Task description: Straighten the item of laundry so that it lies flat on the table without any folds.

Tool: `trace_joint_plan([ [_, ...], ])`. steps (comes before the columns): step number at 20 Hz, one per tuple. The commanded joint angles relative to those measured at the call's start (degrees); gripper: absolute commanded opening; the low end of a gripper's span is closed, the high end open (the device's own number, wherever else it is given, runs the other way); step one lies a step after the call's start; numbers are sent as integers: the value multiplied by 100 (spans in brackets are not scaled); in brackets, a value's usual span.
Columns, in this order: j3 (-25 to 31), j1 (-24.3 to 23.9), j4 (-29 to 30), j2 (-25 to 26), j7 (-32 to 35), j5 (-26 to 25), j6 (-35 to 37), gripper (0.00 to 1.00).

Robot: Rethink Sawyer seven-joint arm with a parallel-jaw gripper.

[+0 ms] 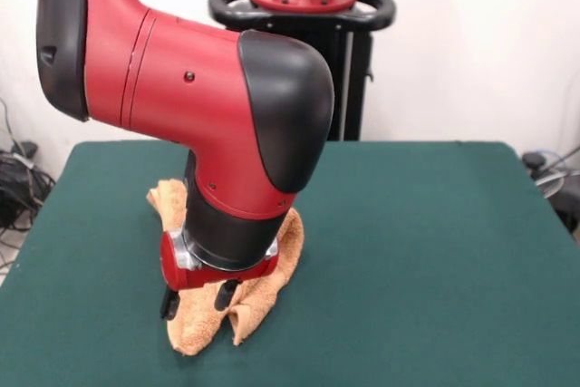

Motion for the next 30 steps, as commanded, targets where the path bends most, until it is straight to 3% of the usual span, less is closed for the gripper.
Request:
trace_joint_plan([
  [1, 99, -35, 730, 303, 423, -219, -566, 100],
  [12, -72, -3, 790, 581, 528, -452, -1266, 100],
  [19, -176, 44, 772, 632, 502, -492, -1346, 100],
  [30, -406, 98, 1638, -60, 677, -659, -1635, 100],
])
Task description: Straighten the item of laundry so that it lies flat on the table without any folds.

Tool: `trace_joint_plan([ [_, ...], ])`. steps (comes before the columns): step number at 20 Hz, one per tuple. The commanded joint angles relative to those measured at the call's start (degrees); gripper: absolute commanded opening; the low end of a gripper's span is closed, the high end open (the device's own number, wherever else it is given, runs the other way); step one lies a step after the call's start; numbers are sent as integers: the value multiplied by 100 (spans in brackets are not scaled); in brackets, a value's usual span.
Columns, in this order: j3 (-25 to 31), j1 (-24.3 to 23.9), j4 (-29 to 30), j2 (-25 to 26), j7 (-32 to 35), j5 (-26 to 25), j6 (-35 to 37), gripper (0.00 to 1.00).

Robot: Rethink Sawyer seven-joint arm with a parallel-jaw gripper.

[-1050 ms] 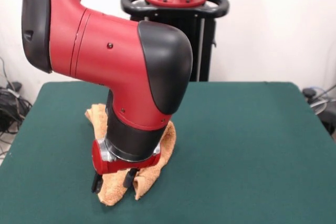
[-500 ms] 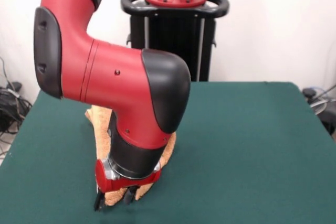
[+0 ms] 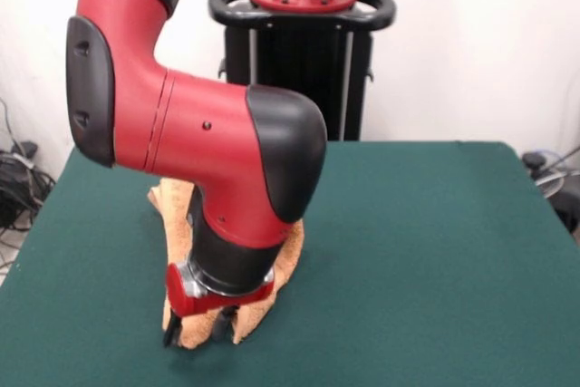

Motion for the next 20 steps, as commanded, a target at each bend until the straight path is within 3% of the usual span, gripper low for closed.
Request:
trace_joint_plan([
  [1, -352, 120, 1345, -381, 738, -448, -657, 100],
  [12, -618, -70, 1947, -198, 838, -923, -2166, 100],
  [20, -1097, 12, 1840, 442, 1264, -1155, -3315, 100],
])
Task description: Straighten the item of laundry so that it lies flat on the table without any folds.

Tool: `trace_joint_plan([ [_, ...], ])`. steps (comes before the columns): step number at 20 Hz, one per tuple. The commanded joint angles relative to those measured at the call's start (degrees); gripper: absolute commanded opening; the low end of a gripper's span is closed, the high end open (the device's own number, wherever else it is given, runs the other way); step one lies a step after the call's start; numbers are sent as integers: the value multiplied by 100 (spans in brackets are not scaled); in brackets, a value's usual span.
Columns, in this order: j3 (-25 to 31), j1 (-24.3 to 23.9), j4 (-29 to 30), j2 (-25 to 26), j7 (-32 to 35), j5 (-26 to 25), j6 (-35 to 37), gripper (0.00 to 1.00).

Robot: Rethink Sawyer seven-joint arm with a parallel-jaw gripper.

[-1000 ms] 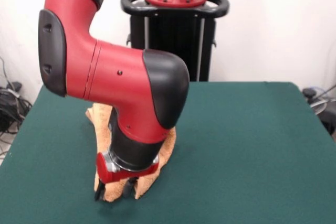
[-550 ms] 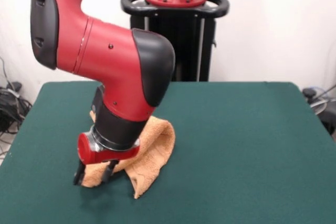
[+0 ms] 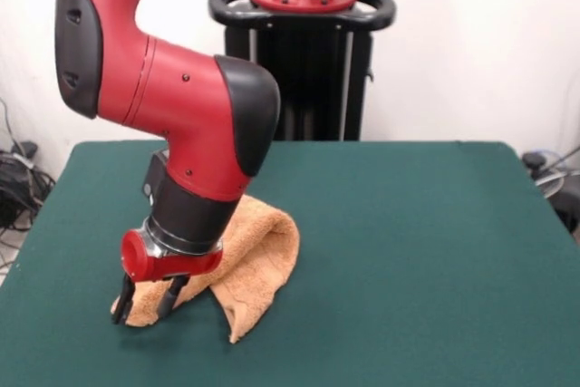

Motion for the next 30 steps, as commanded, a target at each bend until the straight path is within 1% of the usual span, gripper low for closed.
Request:
trace_joint_plan([
  [1, -327, -9, 726, 708, 1273, -363, -1031, 100],
  [5, -316, -139, 777, 864, 1192, -283, -1509, 100],
  [6, -269, -208, 816, 865, 1104, -212, -1596, 0],
  [9, -248, -256, 843, 887, 1066, -284, -1902, 0],
  [11, -187, -320, 865, 873, 960, -253, -1928, 0],
  [14, -57, -437, 910, 795, 754, -261, -1874, 0],
  [23, 65, -563, 1022, 585, 474, -244, -1561, 0],
  [30, 37, -533, 1014, 568, 462, -221, -1465, 0],
])
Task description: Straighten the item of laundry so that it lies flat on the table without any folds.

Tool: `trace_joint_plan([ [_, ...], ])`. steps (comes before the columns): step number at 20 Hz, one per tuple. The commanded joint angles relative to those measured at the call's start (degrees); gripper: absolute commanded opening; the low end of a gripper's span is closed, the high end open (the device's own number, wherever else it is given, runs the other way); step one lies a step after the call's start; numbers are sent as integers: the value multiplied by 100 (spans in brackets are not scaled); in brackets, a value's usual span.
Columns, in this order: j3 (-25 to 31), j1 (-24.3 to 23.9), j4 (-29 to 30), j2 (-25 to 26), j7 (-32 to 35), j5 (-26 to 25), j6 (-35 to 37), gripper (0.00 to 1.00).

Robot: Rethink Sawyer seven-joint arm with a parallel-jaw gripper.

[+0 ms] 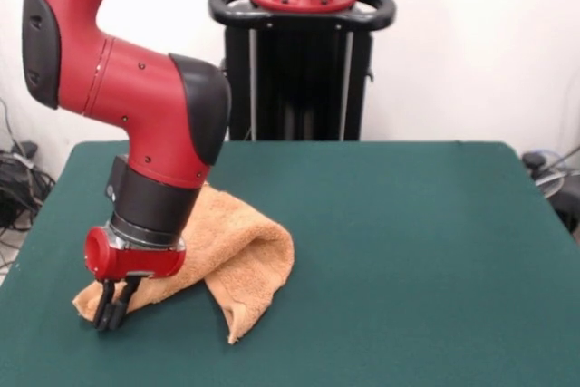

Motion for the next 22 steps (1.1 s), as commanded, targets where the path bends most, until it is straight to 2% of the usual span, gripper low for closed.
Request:
trace_joint_plan([
  [1, 399, -181, 658, 398, 467, -211, 440, 0],
  [2, 392, -177, 671, 399, 501, -196, 420, 0],
  [3, 385, -173, 683, 399, 535, -181, 400, 100],
  [7, 453, -197, 708, 372, 474, -244, 352, 100],
  [14, 80, 97, 539, 544, 604, -225, 398, 100],
  [22, 25, 168, 515, 577, 703, -145, 326, 100],
])
